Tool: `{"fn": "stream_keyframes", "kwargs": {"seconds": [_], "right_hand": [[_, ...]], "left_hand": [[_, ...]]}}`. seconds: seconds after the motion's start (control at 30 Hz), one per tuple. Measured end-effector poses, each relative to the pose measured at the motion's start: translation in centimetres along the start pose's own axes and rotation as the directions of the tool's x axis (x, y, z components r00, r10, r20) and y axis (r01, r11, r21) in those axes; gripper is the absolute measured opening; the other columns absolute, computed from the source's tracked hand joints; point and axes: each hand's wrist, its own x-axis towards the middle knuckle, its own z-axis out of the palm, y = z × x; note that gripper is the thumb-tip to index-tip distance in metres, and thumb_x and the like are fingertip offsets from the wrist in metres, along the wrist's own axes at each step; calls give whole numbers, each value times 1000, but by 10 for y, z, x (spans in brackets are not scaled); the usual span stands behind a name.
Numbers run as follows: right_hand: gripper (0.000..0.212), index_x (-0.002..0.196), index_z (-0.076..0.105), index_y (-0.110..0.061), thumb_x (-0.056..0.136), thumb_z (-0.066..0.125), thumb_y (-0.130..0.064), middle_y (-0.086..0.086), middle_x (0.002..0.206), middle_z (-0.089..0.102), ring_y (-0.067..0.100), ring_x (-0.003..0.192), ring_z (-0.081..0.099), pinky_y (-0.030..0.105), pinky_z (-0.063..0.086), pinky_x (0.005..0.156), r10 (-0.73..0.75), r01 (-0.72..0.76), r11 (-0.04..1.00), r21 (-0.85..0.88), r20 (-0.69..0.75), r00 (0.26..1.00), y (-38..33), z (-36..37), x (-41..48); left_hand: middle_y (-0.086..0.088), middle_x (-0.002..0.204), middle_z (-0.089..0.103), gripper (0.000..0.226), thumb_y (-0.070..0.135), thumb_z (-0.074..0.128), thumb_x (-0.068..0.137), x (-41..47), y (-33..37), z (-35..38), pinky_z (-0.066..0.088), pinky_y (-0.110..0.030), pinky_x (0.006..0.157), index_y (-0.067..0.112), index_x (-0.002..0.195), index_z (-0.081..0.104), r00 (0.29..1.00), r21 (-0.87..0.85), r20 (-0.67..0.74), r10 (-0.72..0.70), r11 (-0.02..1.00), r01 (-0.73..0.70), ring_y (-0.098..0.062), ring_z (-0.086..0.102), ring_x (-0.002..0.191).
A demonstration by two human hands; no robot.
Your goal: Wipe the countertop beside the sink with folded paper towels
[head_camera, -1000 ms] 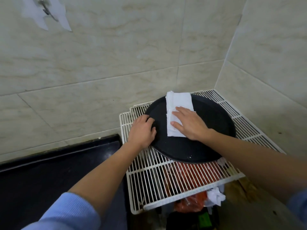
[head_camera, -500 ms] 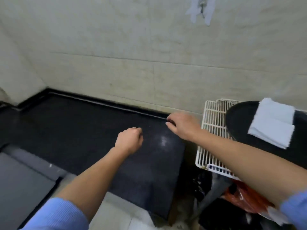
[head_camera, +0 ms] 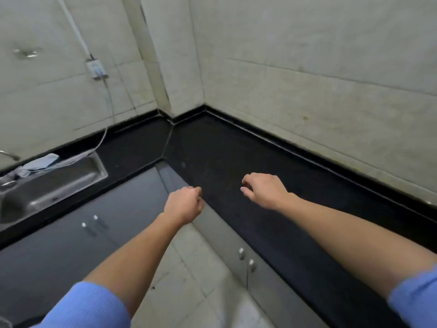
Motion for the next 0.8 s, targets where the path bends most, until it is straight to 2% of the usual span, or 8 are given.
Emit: {"fn": "stream_keyframes", "kwargs": {"seconds": [0.2, 0.5, 0.63, 0.73, 0.8], "right_hand": [[31, 114, 56, -22, 97, 41, -43, 0, 112, 61, 24, 99, 60, 39, 49, 78, -121, 122, 993, -10, 52, 991, -95, 32, 109], [32, 115, 55, -23, 96, 41, -44, 0, 111, 61, 22, 96, 60, 36, 46, 74, -294, 300, 953, -33, 126, 948, -159, 79, 270], [33, 118, 54, -22, 96, 42, -44, 2, 114, 61, 24, 100, 60, 38, 48, 78, -364, 368, 930, -18, 110, 925, -196, 102, 366], [33, 117, 55, -21, 96, 41, -43, 3, 114, 61, 25, 100, 61, 37, 48, 78, -435, 436, 900, 22, 116, 893, -230, 114, 433], [34, 117, 55, -21, 96, 42, -44, 3, 114, 61, 26, 101, 61, 37, 48, 78, -474, 474, 880, 32, 123, 872, -254, 121, 475]], "left_hand": [[-7, 106, 66, 24, 29, 45, 90, 15, -144, -6, 48, -36, 73, 15, 103, 59, 993, 30, 30, -115, 993, 115, -32, 61, 96], [-9, 109, 66, 27, 30, 46, 90, 55, -267, 20, 49, -37, 76, 16, 106, 60, 961, -4, 52, -271, 962, 272, -32, 61, 100], [-7, 112, 65, 26, 30, 46, 89, 86, -337, 14, 47, -37, 79, 18, 106, 60, 925, 39, 22, -380, 925, 379, -32, 60, 103], [-9, 104, 66, 20, 31, 47, 89, 106, -390, 4, 46, -37, 72, 17, 97, 59, 892, 41, 14, -451, 892, 451, -33, 61, 96], [-9, 101, 67, 21, 31, 47, 90, 116, -421, 1, 47, -37, 71, 17, 98, 60, 860, 10, -5, -510, 860, 510, -33, 62, 94]]}}
